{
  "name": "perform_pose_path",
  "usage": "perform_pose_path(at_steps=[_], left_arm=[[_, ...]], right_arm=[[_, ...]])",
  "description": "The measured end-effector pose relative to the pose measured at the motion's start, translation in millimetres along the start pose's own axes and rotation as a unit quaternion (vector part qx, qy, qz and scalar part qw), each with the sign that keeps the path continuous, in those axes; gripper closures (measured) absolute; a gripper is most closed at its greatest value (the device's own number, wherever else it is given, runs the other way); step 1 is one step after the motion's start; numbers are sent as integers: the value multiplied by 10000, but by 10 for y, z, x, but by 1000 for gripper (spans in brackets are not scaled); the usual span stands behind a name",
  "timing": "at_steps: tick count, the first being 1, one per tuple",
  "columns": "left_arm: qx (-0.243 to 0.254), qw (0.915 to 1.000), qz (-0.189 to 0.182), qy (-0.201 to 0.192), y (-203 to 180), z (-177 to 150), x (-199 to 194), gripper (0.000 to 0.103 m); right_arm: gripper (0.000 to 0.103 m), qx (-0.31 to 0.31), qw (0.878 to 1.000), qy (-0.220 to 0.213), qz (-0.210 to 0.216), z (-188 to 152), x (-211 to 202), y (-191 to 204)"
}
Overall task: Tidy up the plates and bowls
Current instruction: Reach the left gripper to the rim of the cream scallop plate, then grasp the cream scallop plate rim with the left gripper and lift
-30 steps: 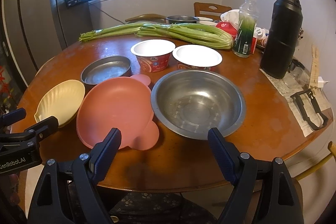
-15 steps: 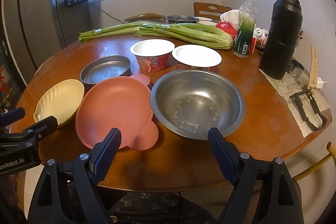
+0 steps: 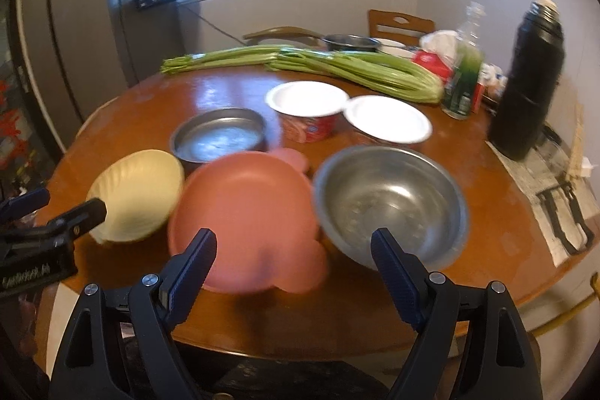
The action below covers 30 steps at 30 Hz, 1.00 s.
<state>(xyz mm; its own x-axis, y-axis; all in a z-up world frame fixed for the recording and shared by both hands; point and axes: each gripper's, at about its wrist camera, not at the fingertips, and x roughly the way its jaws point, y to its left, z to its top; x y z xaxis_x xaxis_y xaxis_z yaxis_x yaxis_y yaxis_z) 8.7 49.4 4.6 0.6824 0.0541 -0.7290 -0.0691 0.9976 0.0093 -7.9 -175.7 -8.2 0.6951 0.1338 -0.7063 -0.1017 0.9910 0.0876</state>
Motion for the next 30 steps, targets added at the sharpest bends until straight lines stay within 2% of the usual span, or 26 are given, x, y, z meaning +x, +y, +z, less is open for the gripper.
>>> perform_pose_path(at_steps=[7,9,12,16,19,22,24,28,30], left_arm=[[-394,9986,253,231,549,35,178,1],[-456,9982,224,324,673,35,238,1],[-522,9972,88,519,796,28,350,1],[-312,9973,-82,656,816,82,483,1],[-75,9972,-123,735,751,167,593,1],[137,9966,-148,798,701,241,707,2],[219,9955,-302,874,670,266,772,2],[351,9944,-328,945,595,275,842,3],[366,9938,-377,979,580,292,871,13]], right_arm=[[18,-330,9982,144,476,196,158,426],[18,-353,9965,276,701,262,238,530],[18,-499,9947,413,793,341,365,680],[19,-791,9918,538,852,444,543,882],[24,-849,9890,662,1010,493,665,948],[36,-873,9865,814,1118,538,823,1020],[46,-920,9852,932,1105,560,921,1061],[53,-902,9838,1066,1122,590,1079,1082],[58,-983,9830,1122,1069,593,1130,1091]])
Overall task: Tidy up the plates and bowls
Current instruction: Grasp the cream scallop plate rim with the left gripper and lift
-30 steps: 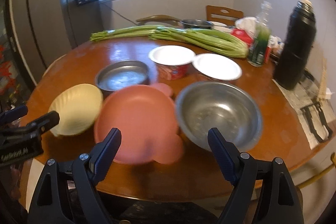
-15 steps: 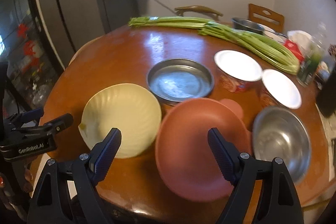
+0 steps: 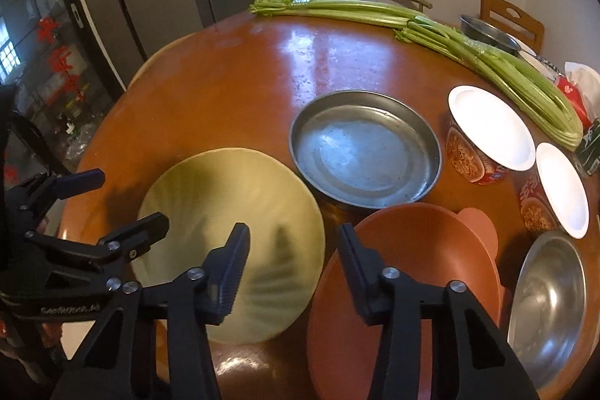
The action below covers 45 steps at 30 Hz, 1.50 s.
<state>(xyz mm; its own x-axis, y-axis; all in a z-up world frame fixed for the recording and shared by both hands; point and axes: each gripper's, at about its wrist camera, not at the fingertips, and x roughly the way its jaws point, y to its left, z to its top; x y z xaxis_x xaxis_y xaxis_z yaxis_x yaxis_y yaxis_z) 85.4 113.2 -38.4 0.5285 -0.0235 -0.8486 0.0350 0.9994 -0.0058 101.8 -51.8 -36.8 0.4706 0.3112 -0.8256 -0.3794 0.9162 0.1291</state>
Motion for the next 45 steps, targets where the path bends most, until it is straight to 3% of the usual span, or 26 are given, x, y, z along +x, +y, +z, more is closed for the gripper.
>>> perform_pose_path(at_steps=[4,7,10,20,31,38,45], left_arm=[[33,9998,-152,100,-34,22,65,24],[150,9993,-269,215,-101,8,113,42],[220,9984,-422,299,-172,-5,153,48],[8,9998,-123,145,-9,-28,72,52],[-841,9957,364,150,736,-38,54,52],[-993,9944,331,164,931,-30,91,52],[-1107,9933,303,143,952,-26,100,52]], right_arm=[[62,-86,9999,100,22,35,94,-8],[67,-140,9998,165,-36,53,156,-13],[72,-174,9996,235,-29,53,205,-23],[75,-234,9996,165,82,165,175,126],[74,-940,9947,39,413,639,481,836],[74,-893,9946,187,499,738,739,936],[73,-804,9951,165,557,736,742,959]])
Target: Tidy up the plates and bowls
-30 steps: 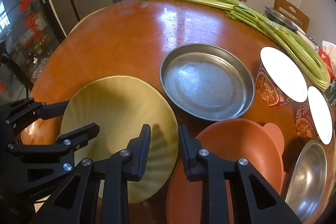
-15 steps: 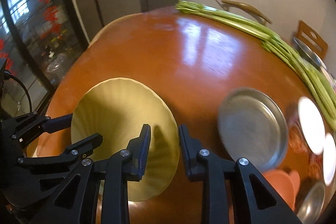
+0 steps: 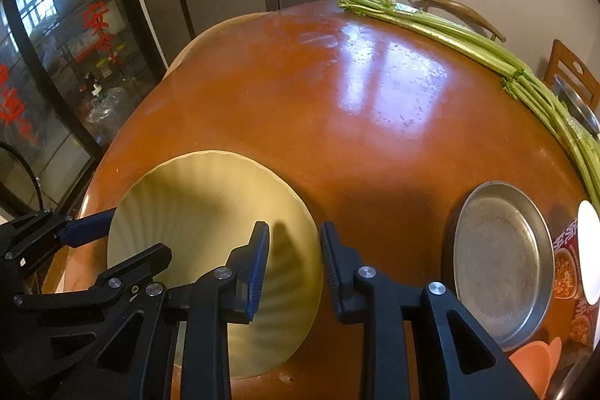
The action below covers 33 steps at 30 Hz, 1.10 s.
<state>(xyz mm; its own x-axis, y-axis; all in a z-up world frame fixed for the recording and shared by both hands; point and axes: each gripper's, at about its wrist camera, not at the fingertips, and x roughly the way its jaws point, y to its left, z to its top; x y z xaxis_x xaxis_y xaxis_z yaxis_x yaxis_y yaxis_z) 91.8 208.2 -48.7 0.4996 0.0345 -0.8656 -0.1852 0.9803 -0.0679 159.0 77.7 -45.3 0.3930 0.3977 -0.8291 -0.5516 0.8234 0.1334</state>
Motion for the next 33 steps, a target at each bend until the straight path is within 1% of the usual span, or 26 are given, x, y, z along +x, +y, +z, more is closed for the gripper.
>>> perform_pose_path(at_steps=[2,3,5,7,8,9,12,15,20,24,26,30,33], left_arm=[[-93,9999,59,-23,36,2,-14,51],[-142,9998,94,-54,58,3,-32,51],[-203,9996,156,-132,97,-7,-83,49],[-268,9989,277,-265,118,-8,-168,48],[-295,9979,383,-422,113,-6,-260,48],[-298,9973,377,-547,105,-9,-338,47],[-193,9968,215,-744,1,6,-515,41],[17,9963,103,-854,-195,6,-623,41],[345,9955,-179,-859,-585,-21,-710,41],[597,9935,-386,-884,-885,-33,-761,41],[770,9918,-554,-851,-1076,-39,-754,41],[1083,9877,-835,-761,-1382,-110,-714,41],[1300,9846,-995,-617,-1604,-193,-670,41]], right_arm=[[72,56,10000,-21,18,2,-15,-25],[69,69,10000,-43,-13,0,-27,-28],[67,122,9998,-142,-75,-2,-80,-61],[67,160,9995,-222,-128,-3,-140,-100],[66,208,9993,-288,-139,-14,-196,-132],[66,245,9990,-348,-141,-38,-250,-160],[65,427,9974,-553,-149,-99,-469,-265],[62,567,9949,-814,-173,-193,-756,-372],[57,790,9900,-1147,-236,-402,-1232,-559],[55,957,9859,-1325,-358,-665,-1565,-708],[55,1034,9844,-1366,-410,-790,-1680,-777],[54,1243,9814,-1363,-541,-1147,-1888,-940],[54,1384,9801,-1248,-689,-1402,-1963,-1028]])
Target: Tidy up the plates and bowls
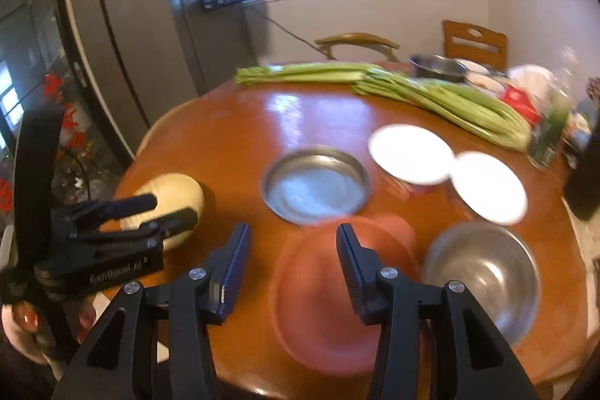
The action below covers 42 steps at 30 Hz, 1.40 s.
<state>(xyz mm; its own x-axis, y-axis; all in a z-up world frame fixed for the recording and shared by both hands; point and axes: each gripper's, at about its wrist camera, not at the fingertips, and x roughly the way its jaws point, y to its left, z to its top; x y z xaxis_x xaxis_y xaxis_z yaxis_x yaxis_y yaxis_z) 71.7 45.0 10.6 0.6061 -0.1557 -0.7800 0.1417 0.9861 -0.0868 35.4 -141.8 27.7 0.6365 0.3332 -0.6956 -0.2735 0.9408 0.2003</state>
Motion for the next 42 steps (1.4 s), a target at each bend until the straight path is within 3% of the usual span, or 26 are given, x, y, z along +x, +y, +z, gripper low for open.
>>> perform_pose_path(at_steps=[10,17,26,42], left_arm=[[533,9975,-377,263,-494,20,273,41],[711,9957,-435,400,-616,26,445,41],[762,9943,-516,544,-691,62,690,41],[861,9927,-647,535,-733,143,970,41]], right_arm=[[54,338,9982,389,-293,-600,-174,-355],[54,670,9930,856,-458,-882,12,-588],[54,1371,9862,910,-206,-875,171,-725],[53,1553,9845,780,-246,-690,301,-681]])
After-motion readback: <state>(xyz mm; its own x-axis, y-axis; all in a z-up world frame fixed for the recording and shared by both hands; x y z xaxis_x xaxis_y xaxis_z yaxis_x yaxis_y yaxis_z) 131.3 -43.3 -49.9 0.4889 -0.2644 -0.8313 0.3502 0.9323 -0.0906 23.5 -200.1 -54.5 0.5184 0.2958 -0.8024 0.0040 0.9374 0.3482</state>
